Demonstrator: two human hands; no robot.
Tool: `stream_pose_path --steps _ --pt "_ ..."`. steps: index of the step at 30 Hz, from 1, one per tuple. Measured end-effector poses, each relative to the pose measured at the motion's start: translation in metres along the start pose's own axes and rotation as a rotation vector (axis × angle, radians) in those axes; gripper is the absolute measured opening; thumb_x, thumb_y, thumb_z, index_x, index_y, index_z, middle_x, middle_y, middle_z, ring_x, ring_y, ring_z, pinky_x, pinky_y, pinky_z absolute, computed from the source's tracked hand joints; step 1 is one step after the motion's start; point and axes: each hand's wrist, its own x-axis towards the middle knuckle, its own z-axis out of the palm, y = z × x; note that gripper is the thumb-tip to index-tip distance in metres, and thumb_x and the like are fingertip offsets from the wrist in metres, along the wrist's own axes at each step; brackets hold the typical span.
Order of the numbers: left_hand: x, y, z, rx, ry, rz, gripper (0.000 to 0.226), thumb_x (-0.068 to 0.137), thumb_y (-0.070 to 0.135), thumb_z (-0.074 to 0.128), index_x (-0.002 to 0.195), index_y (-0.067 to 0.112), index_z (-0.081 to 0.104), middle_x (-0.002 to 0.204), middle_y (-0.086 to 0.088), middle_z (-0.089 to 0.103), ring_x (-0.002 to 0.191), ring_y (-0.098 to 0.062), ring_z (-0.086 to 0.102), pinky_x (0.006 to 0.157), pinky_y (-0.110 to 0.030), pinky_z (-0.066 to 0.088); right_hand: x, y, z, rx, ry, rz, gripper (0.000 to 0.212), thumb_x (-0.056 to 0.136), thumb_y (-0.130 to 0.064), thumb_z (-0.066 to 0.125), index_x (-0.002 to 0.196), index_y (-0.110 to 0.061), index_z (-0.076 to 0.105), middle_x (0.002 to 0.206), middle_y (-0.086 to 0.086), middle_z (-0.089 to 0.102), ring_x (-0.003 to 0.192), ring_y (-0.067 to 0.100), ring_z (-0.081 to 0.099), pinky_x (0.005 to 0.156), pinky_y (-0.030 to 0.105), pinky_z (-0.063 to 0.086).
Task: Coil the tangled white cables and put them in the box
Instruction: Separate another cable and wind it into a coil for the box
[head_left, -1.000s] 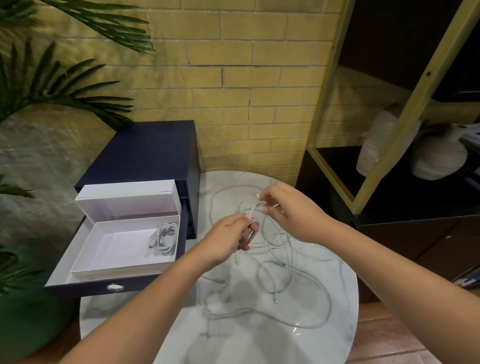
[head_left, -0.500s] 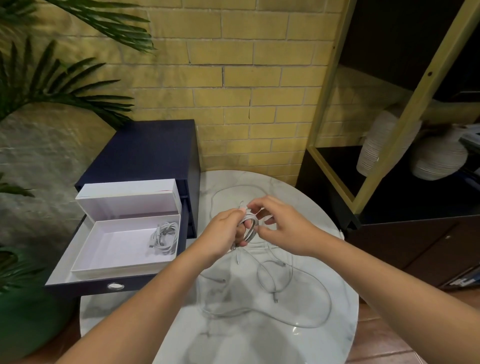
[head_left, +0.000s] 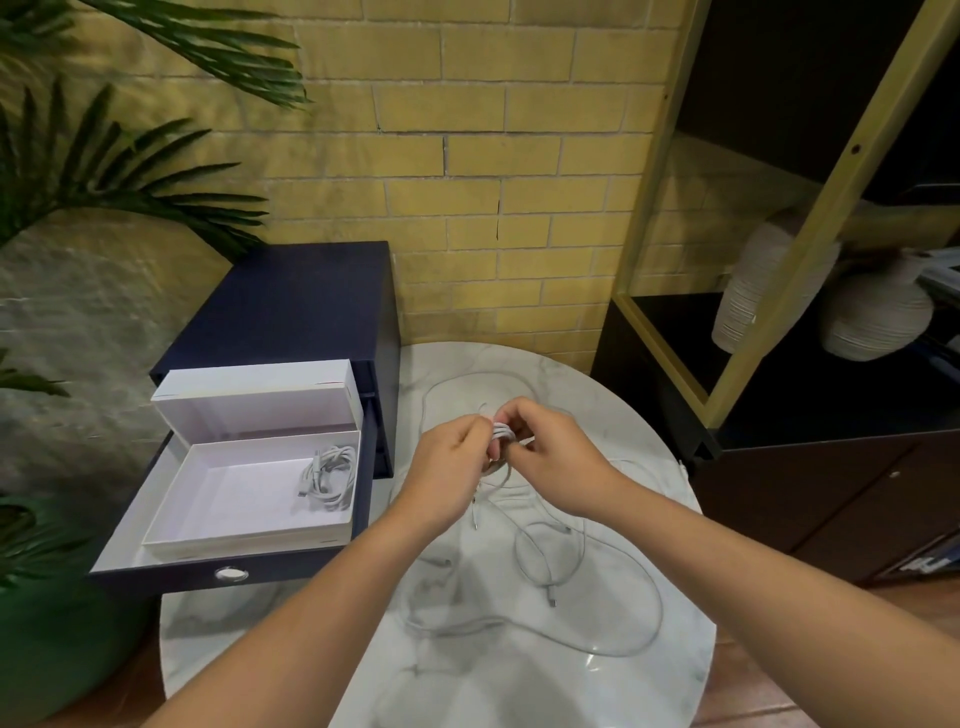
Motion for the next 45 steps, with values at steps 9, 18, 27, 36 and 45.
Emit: stream_pose_path --steps 9,18,27,36,45 --pt "0.004 -0.005 -0.006 0.082 -0.015 0.017 0.041 0.102 0.032 0.036 0.072 0.011 0.053 0.061 0.004 0.044 0.061 -0.016 0.038 0.063 -0.034 0.032 -0.004 -0.004 -0.003 0.213 -0.023 0.080 0.027 0.090 -0.003 0.058 0.108 -0.020 0.047 0.092 0.011 0.066 0.083 0.026 0.061 0.075 0.040 0.050" --pt "-0.001 -0.004 -0.002 0.203 -0.007 0.085 0.040 0.104 0.034 0.031 0.074 0.014 0.050 0.062 0.009 0.045 0.056 -0.009 0.039 0.056 -0.026 0.031 -0.003 -0.002 -0.010 0.349 -0.136 0.181 0.033 0.090 0.000 0.053 0.110 -0.026 0.048 0.087 0.009 0.060 0.082 0.024 0.052 0.078 0.038 0.039" --pt "-0.001 -0.011 0.001 0.338 0.048 0.219 0.040 0.104 0.032 0.031 0.069 0.025 0.048 0.068 0.008 0.056 0.060 -0.004 0.049 0.057 -0.013 0.036 -0.002 -0.008 -0.015 0.276 -0.239 0.193 0.032 0.092 -0.008 0.053 0.116 -0.026 0.043 0.101 0.017 0.067 0.081 0.021 0.054 0.074 0.034 0.043" --pt "-0.006 -0.013 -0.004 0.137 -0.140 0.201 0.008 0.101 0.031 0.042 0.103 0.023 0.043 0.080 0.008 0.063 0.070 0.002 0.058 0.064 -0.011 0.044 -0.001 -0.002 -0.026 0.549 -0.332 0.313 0.040 0.088 0.003 0.048 0.123 -0.018 0.043 0.094 0.013 0.063 0.096 0.023 0.056 0.101 0.039 0.038" --pt "-0.005 -0.013 0.003 0.256 0.026 0.212 0.016 0.102 0.028 0.040 0.098 0.014 0.045 0.078 0.010 0.055 0.069 0.009 0.055 0.059 -0.011 0.041 -0.004 0.000 -0.019 0.117 -0.156 0.158 0.037 0.093 -0.007 0.053 0.123 -0.025 0.042 0.113 0.002 0.060 0.104 0.021 0.057 0.091 0.032 0.047"
